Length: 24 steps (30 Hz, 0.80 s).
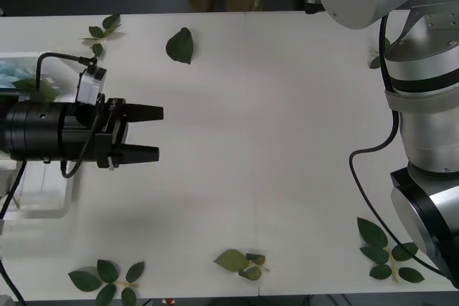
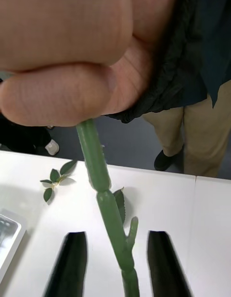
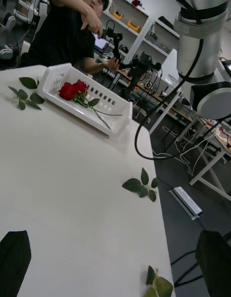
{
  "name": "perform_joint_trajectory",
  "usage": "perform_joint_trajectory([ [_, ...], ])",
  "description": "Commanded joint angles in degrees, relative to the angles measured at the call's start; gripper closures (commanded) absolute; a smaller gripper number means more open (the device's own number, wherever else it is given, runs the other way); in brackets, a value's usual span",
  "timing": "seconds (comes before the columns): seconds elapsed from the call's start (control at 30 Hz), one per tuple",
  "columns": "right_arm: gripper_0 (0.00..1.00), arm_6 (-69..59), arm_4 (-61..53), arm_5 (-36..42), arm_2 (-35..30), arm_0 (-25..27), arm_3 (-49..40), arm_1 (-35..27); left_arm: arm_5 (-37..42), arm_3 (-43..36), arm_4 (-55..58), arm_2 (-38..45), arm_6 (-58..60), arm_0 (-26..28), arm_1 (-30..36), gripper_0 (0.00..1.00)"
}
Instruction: Place the red flowers into the right box and the blue flowers into the left box. If a person shows an open palm, hand one flower to the person first, then continue sorting.
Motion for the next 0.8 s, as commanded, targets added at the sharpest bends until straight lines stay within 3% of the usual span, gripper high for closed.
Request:
perform_joint_trajectory([
  [0.03,0.0,-2.1,0.5,-1.3,0.3,-0.5,-2.3,1.4,-10.9,-4.5,3.0,-8.8,0.5,2.9,4.9,0.0],
  [0.17,0.0,-2.0,0.5,-1.3,0.3,-0.4,-2.3,1.4,-17.2,-6.8,3.7,-13.6,0.2,4.2,9.3,0.0],
  [0.43,0.0,-1.9,-2.1,-1.3,-0.5,0.9,-4.2,0.4,-17.9,-6.8,4.7,-15.3,-0.1,4.0,12.2,0.0],
  [0.63,0.0,-0.3,-17.2,-3.2,-4.8,9.0,-11.6,-8.6,-22.6,-6.9,4.8,-20.2,-0.3,2.7,18.1,0.0],
  [0.8,0.0,13.6,-39.3,-8.2,-10.5,18.2,-10.9,-19.3,-27.2,-6.9,4.7,-24.9,-0.9,0.8,26.0,0.0],
])
